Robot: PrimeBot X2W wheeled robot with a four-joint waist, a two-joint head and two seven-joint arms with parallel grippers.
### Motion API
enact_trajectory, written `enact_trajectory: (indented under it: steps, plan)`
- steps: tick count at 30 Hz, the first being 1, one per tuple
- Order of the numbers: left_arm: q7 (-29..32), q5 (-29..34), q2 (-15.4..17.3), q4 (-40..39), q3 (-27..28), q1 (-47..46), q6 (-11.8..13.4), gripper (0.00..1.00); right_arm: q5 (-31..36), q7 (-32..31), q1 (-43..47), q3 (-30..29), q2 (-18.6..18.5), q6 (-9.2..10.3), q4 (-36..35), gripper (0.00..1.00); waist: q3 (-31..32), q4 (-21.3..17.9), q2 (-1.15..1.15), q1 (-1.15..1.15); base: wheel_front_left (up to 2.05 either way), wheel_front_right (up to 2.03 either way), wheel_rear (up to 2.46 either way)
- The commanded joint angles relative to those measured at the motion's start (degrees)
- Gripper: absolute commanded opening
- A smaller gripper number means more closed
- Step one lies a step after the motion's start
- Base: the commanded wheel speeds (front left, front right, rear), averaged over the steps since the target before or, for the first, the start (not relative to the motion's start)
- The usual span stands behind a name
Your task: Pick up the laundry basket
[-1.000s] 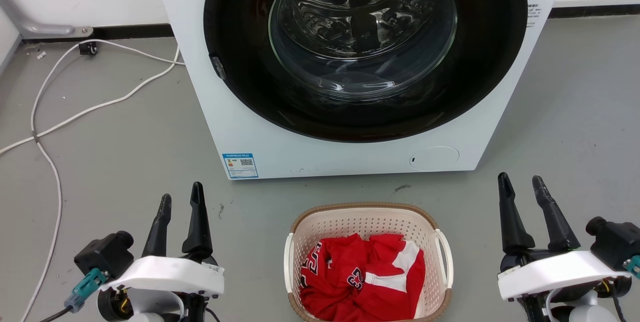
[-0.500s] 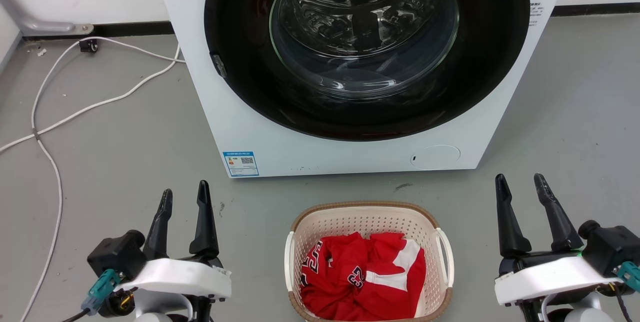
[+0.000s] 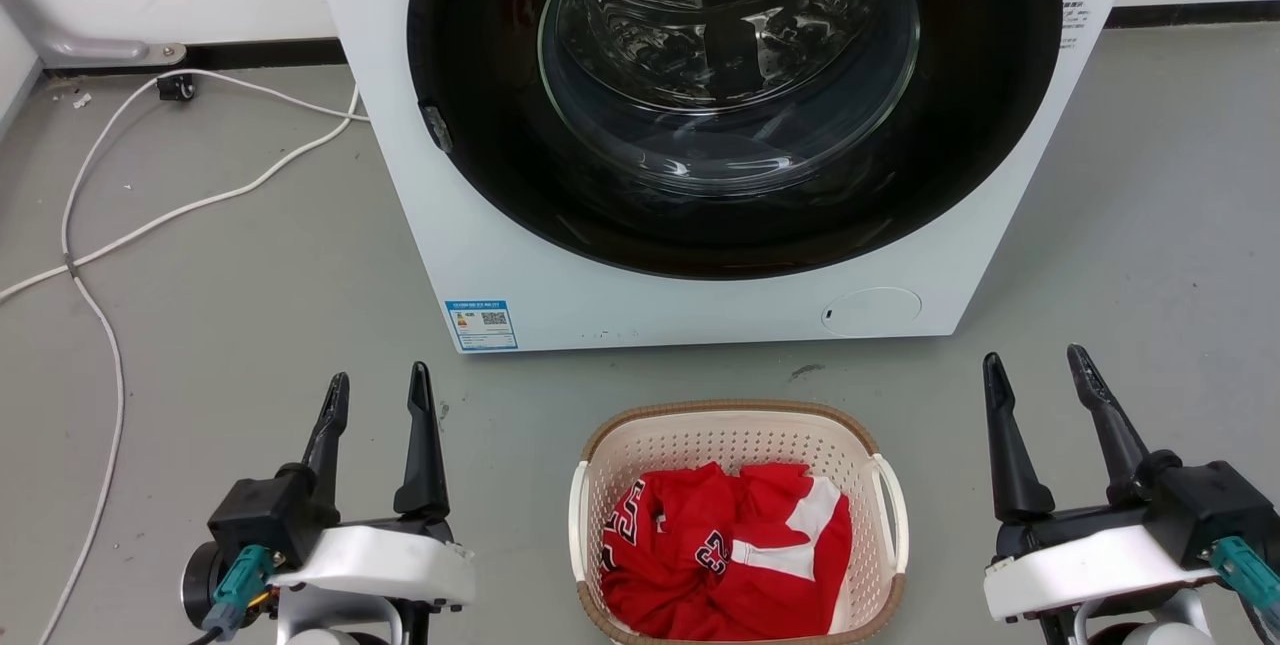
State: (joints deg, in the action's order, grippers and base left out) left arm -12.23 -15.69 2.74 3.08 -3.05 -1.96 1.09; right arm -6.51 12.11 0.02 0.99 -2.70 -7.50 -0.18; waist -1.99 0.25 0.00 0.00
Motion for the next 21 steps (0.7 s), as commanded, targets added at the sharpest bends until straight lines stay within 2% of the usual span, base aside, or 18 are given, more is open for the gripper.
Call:
enact_trajectory:
  steps: [1, 21]
  plan:
    - [-0.4, 1.3, 0.2, -0.6, -0.1, 0.6, 0.4, 1.0, 1.5, 0.6, 0.2, 0.1, -0.3, 0.02, -0.7, 1.0, 0.0, 0.0, 0.0, 0.0, 0.0, 0.0, 0.0]
    - [-2.7, 10.4, 0.2, -0.7, -1.0, 1.0, 1.4, 1.0, 10.6, 2.7, 0.9, 0.0, -0.3, 0.02, -1.4, 1.0, -0.3, 0.1, 0.0, 0.0, 0.0, 0.0, 0.0]
